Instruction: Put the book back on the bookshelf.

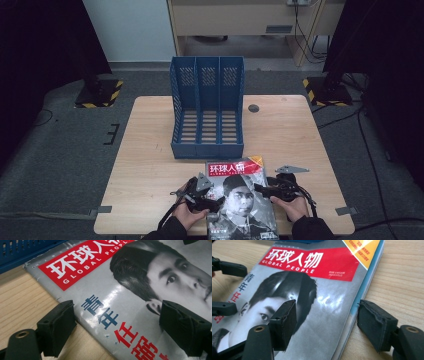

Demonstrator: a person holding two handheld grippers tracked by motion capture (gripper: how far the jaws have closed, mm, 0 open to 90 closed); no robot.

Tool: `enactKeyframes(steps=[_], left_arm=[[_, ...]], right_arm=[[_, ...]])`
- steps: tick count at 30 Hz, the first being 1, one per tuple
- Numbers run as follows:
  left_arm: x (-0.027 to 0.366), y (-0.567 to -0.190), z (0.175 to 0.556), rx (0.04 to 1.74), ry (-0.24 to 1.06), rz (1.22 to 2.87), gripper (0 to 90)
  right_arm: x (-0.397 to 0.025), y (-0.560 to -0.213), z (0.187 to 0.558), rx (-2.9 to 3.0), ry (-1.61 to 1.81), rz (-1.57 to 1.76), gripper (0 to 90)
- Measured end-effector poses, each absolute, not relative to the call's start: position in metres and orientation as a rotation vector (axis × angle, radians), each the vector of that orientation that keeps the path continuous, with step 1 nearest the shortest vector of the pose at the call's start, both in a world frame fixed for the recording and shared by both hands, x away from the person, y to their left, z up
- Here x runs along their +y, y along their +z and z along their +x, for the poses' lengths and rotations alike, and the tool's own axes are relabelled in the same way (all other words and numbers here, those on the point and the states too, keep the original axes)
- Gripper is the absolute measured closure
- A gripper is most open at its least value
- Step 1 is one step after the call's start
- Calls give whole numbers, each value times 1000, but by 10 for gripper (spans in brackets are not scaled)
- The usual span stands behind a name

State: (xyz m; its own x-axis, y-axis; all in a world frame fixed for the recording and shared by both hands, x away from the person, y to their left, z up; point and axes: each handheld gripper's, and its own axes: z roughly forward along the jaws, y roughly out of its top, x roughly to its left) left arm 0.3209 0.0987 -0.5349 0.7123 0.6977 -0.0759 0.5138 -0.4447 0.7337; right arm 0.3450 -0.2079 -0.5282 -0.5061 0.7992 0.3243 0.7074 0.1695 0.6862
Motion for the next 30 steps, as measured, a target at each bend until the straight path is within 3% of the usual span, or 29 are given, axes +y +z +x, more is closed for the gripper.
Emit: enactKeyframes(steps=[9, 21, 30], left_arm=[[99, -535, 321, 916, 297, 2142, 117], [99, -535, 322, 935, 313, 2145, 93], [100, -535, 323, 927, 305, 2145, 92]], right_arm=[[-210, -516, 342, 2252, 1481, 1437, 350], [-207, -528, 344, 2340, 1262, 1493, 338], [-209, -523, 344, 2298, 1377, 1472, 321]])
